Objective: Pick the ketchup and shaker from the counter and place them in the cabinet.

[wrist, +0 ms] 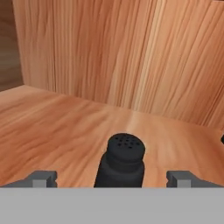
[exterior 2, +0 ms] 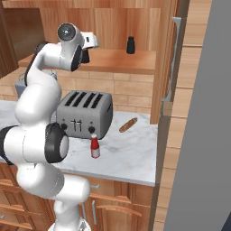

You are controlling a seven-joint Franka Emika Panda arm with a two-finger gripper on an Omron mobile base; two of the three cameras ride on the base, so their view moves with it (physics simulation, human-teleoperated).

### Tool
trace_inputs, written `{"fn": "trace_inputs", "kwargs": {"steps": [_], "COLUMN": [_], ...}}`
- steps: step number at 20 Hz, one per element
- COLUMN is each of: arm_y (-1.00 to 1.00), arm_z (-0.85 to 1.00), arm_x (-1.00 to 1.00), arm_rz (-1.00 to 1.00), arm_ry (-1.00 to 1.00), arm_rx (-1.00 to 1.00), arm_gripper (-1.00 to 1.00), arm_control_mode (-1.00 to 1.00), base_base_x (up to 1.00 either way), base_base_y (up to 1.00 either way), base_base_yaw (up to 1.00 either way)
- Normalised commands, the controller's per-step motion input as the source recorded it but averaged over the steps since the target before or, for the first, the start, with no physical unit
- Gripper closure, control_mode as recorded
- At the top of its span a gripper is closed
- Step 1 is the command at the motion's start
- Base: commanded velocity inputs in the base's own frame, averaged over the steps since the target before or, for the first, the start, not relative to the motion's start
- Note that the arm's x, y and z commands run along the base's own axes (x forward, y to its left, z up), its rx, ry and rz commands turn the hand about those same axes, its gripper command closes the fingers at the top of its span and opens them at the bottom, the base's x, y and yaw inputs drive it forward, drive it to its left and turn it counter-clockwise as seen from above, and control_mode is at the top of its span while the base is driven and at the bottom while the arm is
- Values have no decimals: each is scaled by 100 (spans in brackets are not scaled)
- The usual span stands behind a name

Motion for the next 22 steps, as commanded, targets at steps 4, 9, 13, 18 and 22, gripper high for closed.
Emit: {"fn": "trace_inputs", "kwargs": {"steps": [4, 9, 13, 18, 22], "arm_y": [0, 0, 0, -1, 0], "arm_z": [0, 0, -2, -20, -40], "arm_x": [-83, -93, -91, -68, -42], "arm_rz": [1, 1, 0, 0, 0], "arm_ry": [-13, -13, -9, -1, 0], "arm_rx": [0, 0, 0, 0, 0], "arm_gripper": [-100, -100, -100, -100, -100], "arm_control_mode": [-100, -100, -100, -100, -100], "base_base_x": [0, 0, 0, 0, 0], "base_base_y": [0, 0, 0, 0, 0], "base_base_yaw": [0, 0, 0, 0, 0]}}
